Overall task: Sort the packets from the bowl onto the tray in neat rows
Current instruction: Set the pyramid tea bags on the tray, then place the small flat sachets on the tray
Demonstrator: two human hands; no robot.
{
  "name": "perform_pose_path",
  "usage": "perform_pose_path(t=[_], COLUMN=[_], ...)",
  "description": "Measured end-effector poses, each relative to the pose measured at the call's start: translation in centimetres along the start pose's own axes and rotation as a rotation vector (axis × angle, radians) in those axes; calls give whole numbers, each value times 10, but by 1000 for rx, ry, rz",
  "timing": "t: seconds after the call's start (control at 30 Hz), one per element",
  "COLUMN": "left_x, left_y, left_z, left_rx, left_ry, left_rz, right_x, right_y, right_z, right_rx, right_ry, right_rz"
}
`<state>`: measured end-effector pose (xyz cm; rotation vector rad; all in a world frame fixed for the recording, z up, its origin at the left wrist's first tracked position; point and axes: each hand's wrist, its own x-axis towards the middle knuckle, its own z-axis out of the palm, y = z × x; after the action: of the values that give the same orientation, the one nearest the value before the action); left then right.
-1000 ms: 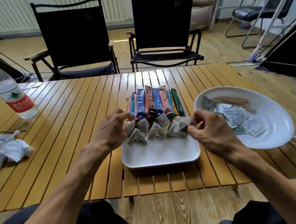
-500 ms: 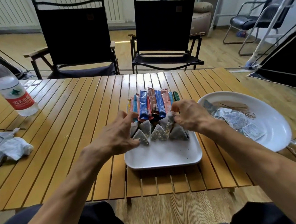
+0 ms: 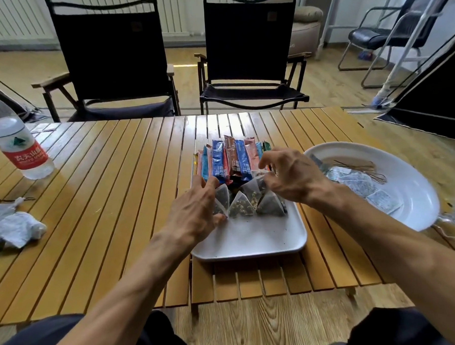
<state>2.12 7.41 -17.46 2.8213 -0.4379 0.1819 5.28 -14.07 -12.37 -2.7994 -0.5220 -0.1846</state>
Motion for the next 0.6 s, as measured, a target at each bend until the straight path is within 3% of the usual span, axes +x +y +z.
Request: perform_pose_path(t=[0.17,0.37,0.47,0.6], left_x=[1,-8,-9,7], left_y=[0,8,31,85], left_z=[-2,-17,-24,-17], left_rx=[30,53,-105,-234], left_ry=[-18,46,214,161], left_rz=[3,11,164,320], right_x=[-10,-42,-66,-95], right_y=[0,10,44,100], right_z=[7,-16,-29,-37], right_rx=[-16,105,90,-27], right_ry=[-130,72,96,83], right_rz=[18,87,245,544])
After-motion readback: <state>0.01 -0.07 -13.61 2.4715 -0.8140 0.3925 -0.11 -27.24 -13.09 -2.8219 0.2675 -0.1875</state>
